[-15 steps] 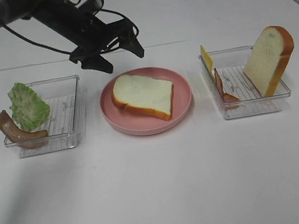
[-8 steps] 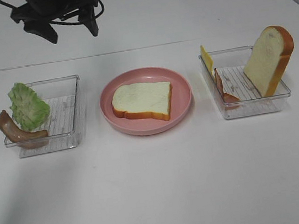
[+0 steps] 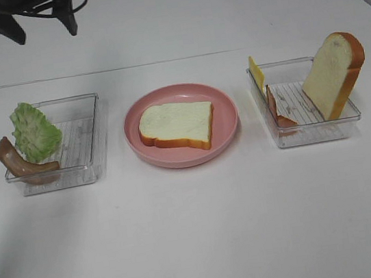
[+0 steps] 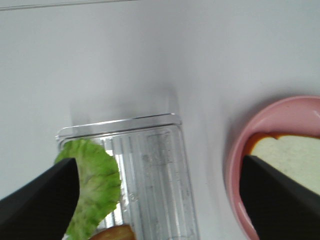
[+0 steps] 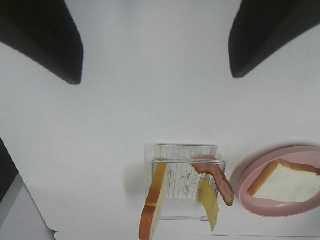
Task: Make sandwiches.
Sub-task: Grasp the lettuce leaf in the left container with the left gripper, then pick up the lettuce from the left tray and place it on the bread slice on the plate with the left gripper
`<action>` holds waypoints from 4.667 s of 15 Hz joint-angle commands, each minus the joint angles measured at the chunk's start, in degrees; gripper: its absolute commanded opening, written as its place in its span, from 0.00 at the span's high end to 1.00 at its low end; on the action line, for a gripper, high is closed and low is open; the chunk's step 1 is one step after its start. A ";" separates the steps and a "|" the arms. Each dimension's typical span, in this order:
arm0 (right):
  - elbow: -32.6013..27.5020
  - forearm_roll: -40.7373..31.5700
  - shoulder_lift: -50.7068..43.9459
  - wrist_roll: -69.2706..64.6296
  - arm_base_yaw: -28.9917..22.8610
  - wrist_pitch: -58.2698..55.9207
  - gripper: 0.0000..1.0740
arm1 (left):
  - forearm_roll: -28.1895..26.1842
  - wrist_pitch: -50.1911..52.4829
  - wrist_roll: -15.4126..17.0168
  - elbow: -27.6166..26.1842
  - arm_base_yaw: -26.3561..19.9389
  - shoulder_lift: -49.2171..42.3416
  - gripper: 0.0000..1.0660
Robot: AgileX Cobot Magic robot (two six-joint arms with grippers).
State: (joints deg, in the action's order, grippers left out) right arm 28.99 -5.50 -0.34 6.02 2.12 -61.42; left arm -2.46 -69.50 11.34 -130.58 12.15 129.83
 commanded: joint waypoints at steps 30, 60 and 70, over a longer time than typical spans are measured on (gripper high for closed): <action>0.00 -0.06 -0.74 0.40 0.46 0.52 0.29 | 6.70 1.15 0.86 16.90 -4.70 -0.11 1.00; 0.00 -0.06 -0.74 0.40 0.46 0.52 0.29 | -24.58 15.70 -11.92 13.46 11.29 8.14 0.76; 0.00 -0.06 -0.74 0.40 0.46 0.52 0.29 | -7.45 5.50 -11.97 12.32 10.26 1.03 0.26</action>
State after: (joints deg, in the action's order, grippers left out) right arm 28.99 -5.50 -0.34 6.02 2.12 -61.42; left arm -10.54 -63.71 -0.86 -117.91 22.35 131.15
